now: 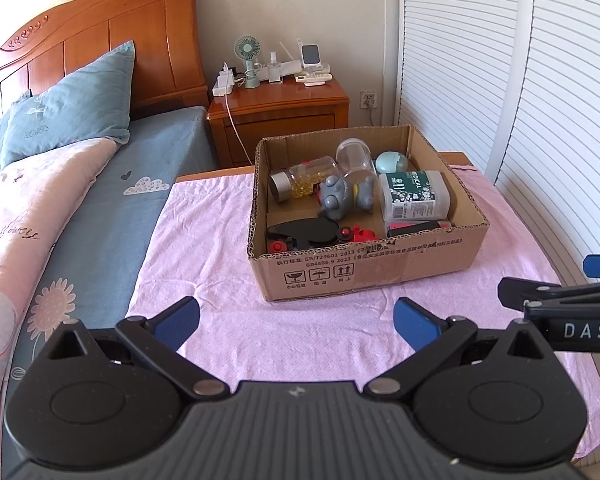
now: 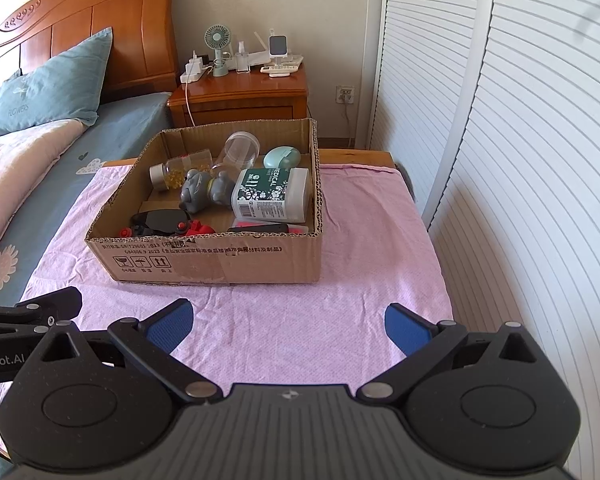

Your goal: Organize rigid objects

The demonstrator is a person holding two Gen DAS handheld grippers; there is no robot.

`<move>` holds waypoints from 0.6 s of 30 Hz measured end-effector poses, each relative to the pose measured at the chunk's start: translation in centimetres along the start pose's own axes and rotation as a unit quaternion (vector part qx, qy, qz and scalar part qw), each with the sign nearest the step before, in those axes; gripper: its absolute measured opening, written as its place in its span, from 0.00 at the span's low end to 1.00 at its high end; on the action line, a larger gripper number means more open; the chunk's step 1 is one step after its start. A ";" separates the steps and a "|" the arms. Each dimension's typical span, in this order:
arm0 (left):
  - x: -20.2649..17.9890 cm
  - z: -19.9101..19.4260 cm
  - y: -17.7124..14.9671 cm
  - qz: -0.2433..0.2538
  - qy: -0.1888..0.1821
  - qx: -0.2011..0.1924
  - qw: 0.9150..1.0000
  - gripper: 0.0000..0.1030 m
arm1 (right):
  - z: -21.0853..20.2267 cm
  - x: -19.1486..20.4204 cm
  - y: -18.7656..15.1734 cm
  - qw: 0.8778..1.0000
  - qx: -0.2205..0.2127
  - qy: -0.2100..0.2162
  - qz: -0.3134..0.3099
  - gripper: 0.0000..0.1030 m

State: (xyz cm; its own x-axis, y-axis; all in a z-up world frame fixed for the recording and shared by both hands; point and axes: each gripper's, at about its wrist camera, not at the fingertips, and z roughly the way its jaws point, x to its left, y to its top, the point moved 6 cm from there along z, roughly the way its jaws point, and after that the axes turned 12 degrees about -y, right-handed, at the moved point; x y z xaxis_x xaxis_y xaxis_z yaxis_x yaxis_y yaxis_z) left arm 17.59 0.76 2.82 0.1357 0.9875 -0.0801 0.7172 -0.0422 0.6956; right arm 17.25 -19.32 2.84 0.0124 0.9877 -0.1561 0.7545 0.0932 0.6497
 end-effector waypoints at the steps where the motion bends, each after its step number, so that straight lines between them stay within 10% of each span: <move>1: 0.1 -0.1 0.0 0.000 0.000 0.000 1.000 0.99 | 0.0 0.0 0.0 1.000 0.000 0.000 0.000 1.00; 18: 0.2 -0.4 0.2 -0.003 -0.001 -0.001 1.000 0.99 | -0.1 -0.1 0.1 1.000 -0.003 0.000 -0.002 1.00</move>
